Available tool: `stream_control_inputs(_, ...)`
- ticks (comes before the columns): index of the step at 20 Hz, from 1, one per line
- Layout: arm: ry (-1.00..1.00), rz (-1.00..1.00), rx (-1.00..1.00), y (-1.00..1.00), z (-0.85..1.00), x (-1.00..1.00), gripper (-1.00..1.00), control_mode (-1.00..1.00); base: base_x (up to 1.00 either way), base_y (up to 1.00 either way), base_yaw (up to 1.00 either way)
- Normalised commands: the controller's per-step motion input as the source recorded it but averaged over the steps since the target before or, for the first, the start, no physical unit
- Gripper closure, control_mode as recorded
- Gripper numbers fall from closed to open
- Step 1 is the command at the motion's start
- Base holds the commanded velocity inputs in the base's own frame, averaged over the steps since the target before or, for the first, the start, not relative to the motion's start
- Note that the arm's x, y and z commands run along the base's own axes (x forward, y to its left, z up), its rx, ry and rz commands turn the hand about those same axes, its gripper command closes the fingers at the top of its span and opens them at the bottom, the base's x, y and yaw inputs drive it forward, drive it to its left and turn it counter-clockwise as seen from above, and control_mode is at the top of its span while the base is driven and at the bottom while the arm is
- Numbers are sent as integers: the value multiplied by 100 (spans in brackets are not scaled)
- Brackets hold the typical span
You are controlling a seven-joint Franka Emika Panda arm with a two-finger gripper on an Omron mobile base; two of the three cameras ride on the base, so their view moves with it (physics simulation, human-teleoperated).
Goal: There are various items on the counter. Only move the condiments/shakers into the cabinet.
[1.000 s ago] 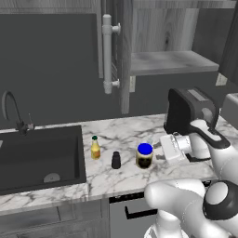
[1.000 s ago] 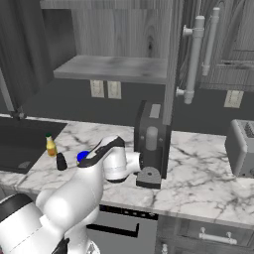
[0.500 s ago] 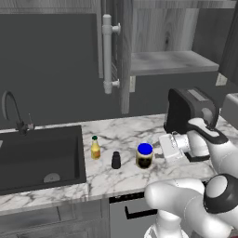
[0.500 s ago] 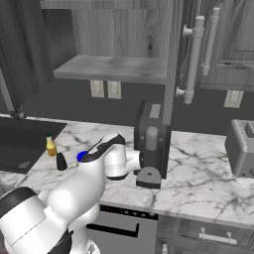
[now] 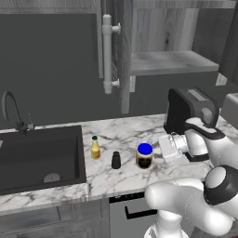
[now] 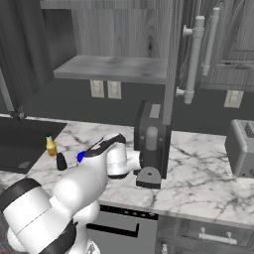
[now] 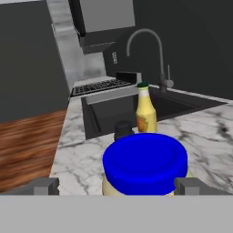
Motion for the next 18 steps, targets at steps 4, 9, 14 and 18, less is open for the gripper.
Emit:
stream_control_inputs(4,1,0,0,-10,-19,14,-100,-100,0,0,0)
stream_control_inputs(9,0,0,0,-5,-7,6,-100,-100,0,0,0)
stream_control_inputs(14,0,0,0,0,0,10,-100,-100,0,0,0)
stream_control_inputs(18,1,0,0,1,0,9,-100,-100,0,0,0)
